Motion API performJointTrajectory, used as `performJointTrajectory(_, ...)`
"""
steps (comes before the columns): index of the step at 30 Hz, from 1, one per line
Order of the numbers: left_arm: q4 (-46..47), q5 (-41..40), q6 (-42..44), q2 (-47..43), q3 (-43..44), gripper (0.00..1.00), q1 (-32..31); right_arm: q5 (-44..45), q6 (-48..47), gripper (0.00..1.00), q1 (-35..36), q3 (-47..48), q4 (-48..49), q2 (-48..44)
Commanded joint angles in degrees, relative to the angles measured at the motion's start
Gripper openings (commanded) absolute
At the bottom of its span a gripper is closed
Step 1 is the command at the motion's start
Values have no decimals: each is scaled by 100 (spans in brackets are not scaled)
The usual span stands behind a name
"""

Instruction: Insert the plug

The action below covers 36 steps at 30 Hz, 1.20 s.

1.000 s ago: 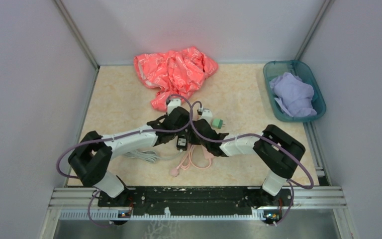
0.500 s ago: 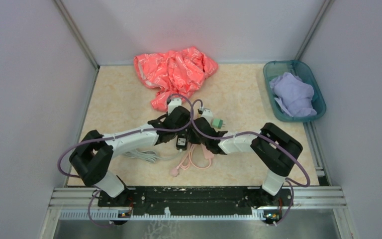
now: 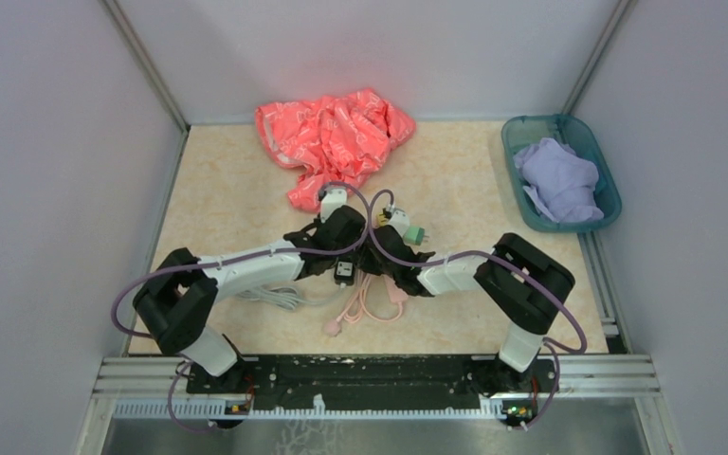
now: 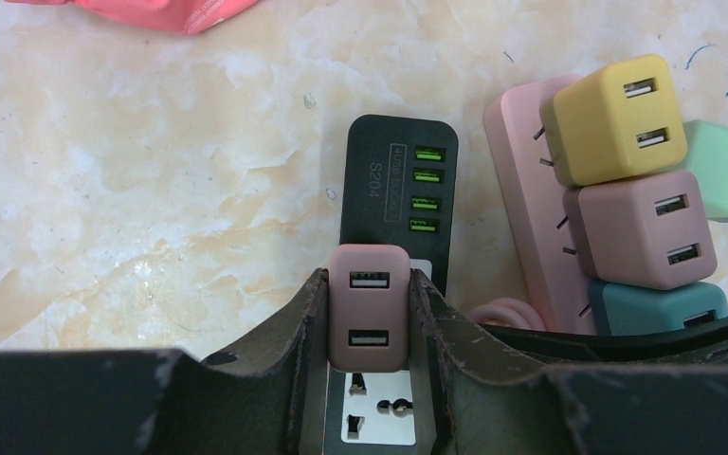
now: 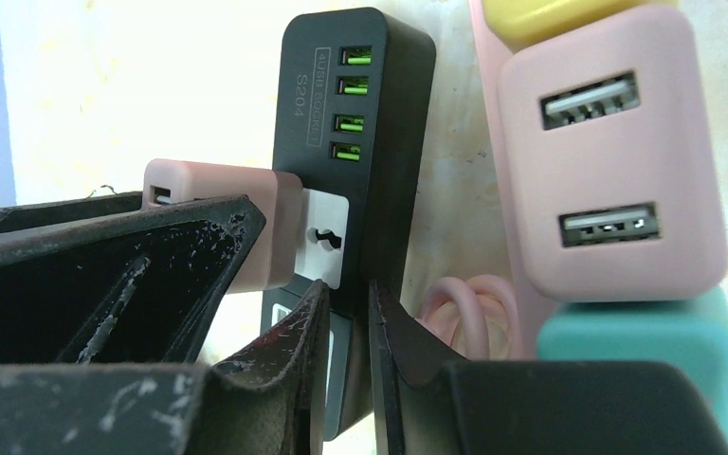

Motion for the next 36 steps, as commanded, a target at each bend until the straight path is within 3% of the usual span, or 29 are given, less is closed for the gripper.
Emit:
performJointTrajectory(1,-1305,1294,-31,753,-452,0,-88,-858,289,17,101,-37,829,273)
performJointTrajectory(5,-753,2093,-7,565,-804,0,191,-1010,310,16,54,-53,926,316)
performJointTrajectory(10,-1228,1512,41,612,-678,0,240,-1074,396,15,37,0,801,372)
performJointTrajectory(13,-1002,1675,-92,427,-957,0,181,-1167,465,15,27,23,948,457)
performJointTrajectory(20,-1209,1286,-355,558,-932,0,-302,-1260,468,15,27,104,978,596)
performJointTrajectory(30,-817,2017,-341,298,-1492,0,-300,-1377,413,15,13,138,989,644)
performJointTrajectory(36,-715,2424,340,180,-1341,0,217,-1503,303,15,0,205,1030,729)
